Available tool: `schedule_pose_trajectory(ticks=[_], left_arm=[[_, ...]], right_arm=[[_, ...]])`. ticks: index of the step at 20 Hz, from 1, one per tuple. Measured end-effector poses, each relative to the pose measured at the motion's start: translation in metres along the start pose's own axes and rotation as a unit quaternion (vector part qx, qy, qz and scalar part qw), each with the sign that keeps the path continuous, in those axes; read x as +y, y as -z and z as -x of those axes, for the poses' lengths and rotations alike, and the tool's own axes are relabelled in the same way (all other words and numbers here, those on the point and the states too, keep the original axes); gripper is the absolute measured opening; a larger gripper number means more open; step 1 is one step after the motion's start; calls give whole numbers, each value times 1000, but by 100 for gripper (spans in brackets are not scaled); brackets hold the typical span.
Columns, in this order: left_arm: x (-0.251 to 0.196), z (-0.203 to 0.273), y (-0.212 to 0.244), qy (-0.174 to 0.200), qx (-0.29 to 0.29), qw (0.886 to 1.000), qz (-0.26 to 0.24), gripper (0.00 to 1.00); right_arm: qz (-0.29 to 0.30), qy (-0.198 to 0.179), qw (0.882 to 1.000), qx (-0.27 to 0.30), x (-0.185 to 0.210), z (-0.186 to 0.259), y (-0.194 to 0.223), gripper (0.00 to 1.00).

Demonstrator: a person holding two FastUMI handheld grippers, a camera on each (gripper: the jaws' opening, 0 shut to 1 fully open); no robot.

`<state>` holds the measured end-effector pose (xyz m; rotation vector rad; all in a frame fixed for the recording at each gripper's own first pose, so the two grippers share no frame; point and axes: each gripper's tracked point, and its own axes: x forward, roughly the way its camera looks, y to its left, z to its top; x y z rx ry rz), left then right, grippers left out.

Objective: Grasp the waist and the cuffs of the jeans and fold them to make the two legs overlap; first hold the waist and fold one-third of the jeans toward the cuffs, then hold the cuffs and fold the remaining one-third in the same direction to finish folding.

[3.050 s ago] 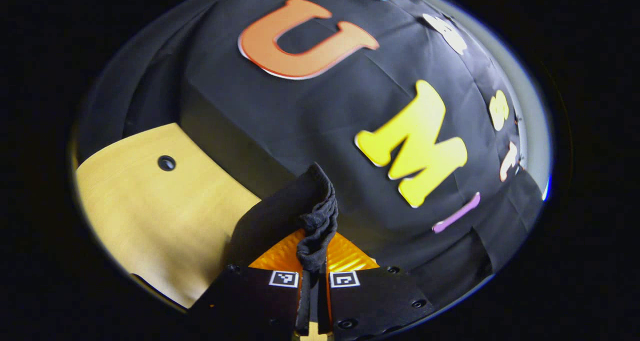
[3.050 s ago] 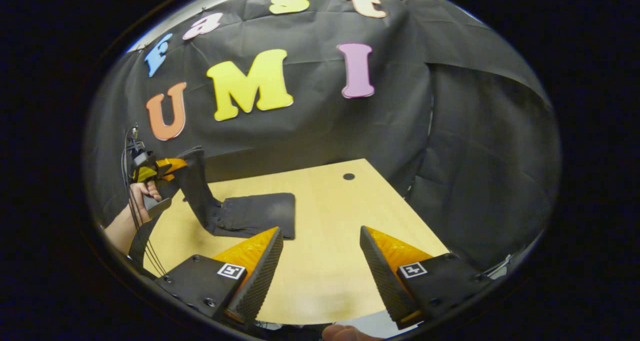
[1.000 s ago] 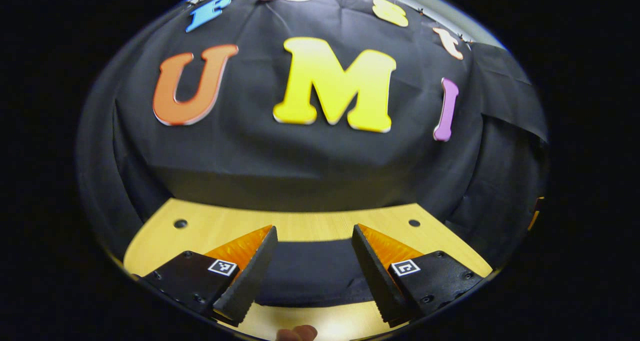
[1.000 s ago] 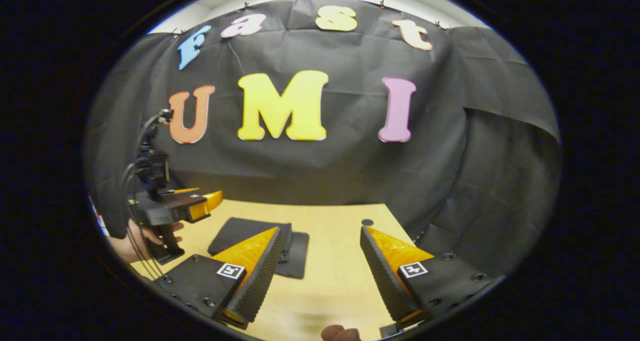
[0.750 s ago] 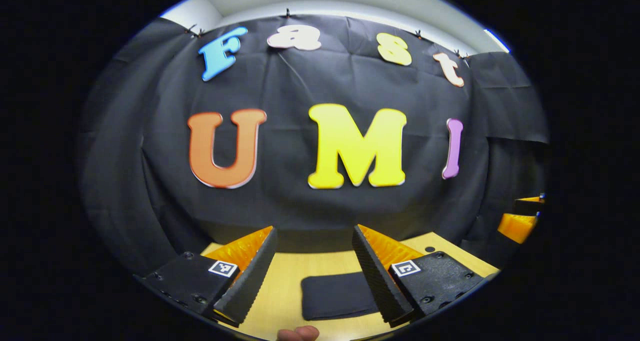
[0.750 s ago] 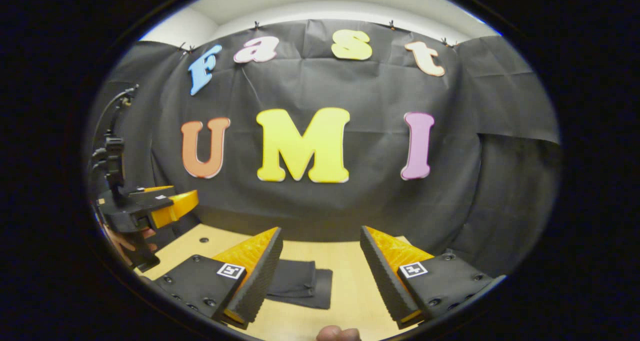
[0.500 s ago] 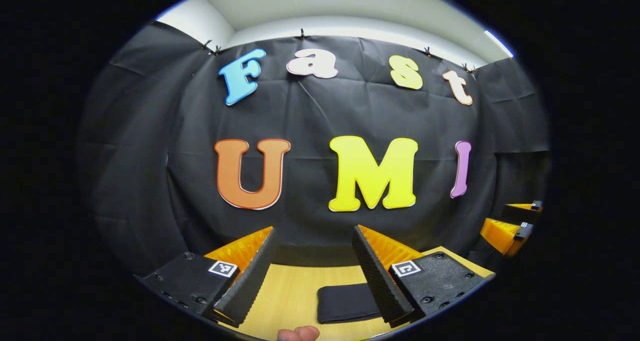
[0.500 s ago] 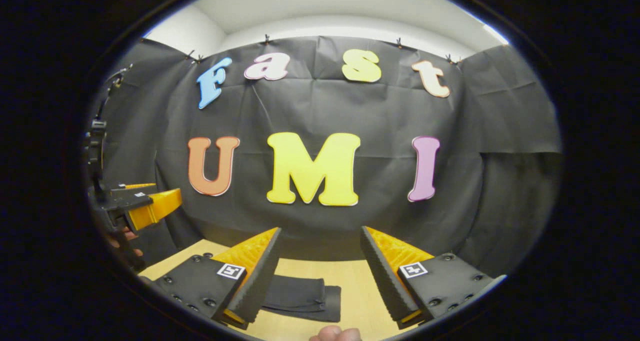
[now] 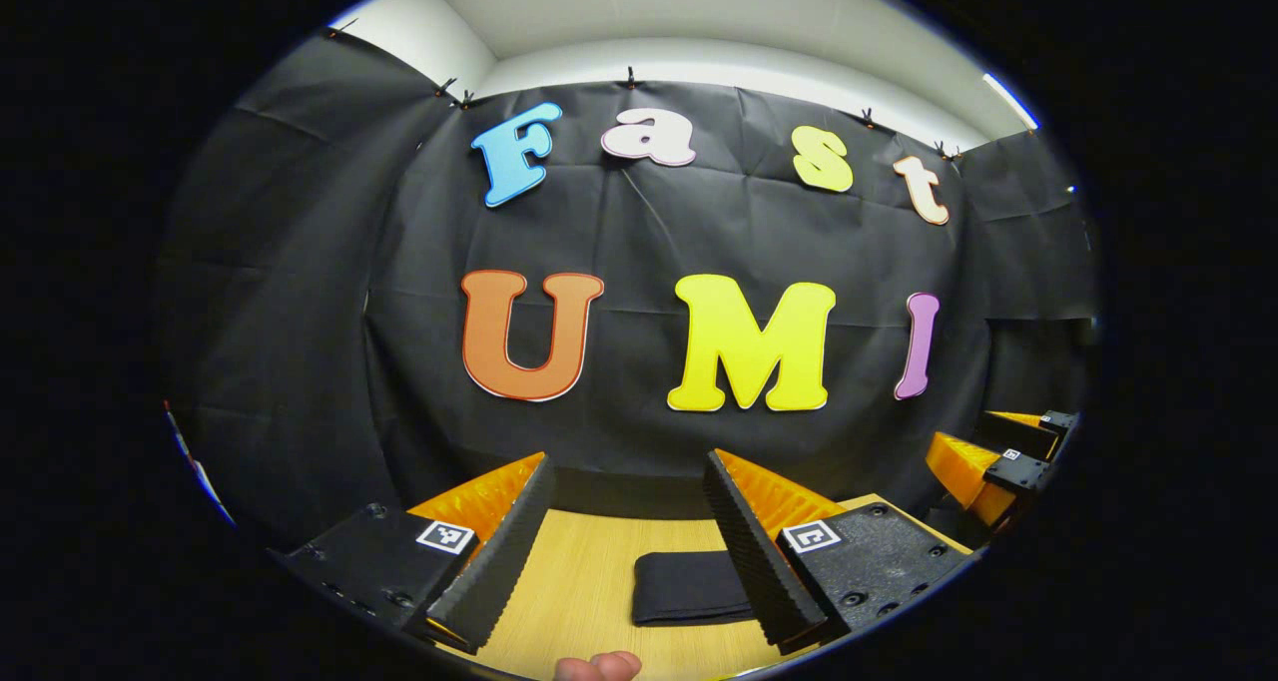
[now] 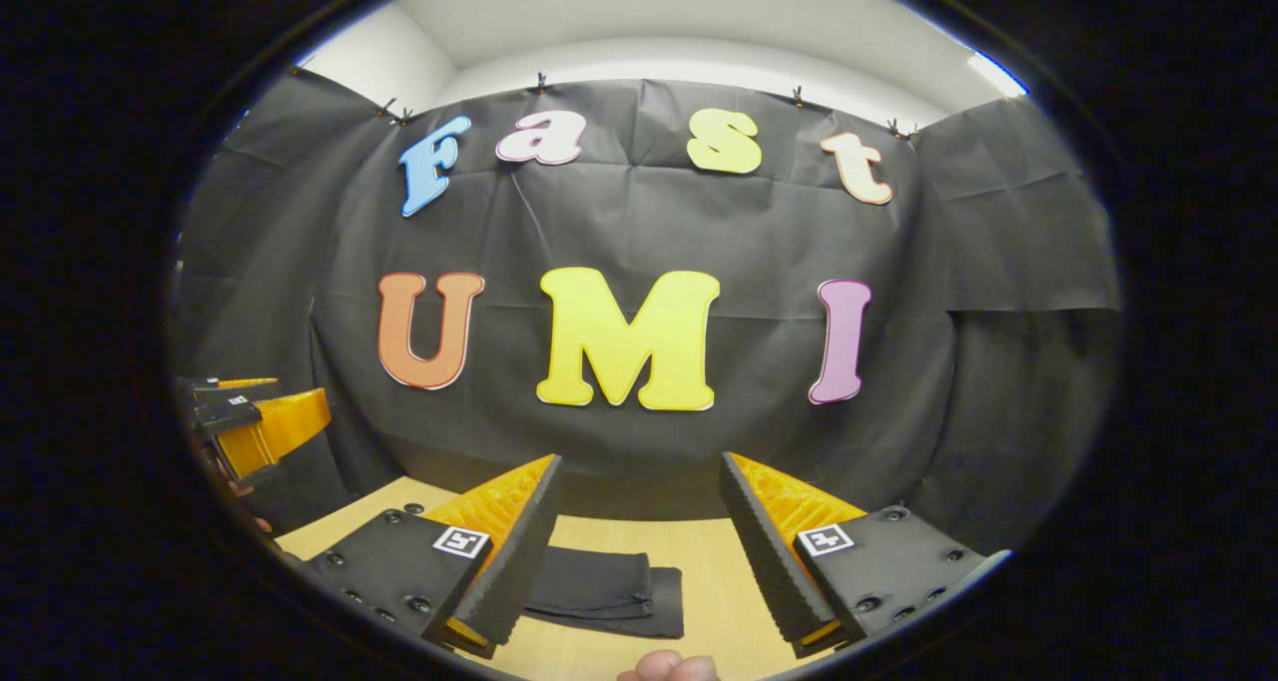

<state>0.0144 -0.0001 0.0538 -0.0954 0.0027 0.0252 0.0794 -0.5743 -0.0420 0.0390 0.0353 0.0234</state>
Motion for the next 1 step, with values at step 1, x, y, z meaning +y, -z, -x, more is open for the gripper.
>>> schedule_pose_trajectory(ticks=[1], left_arm=[[-1,1,-1,2,-1,1000,-2,87]], right_arm=[[2,1,1000,-1,-1,1,0,93]])
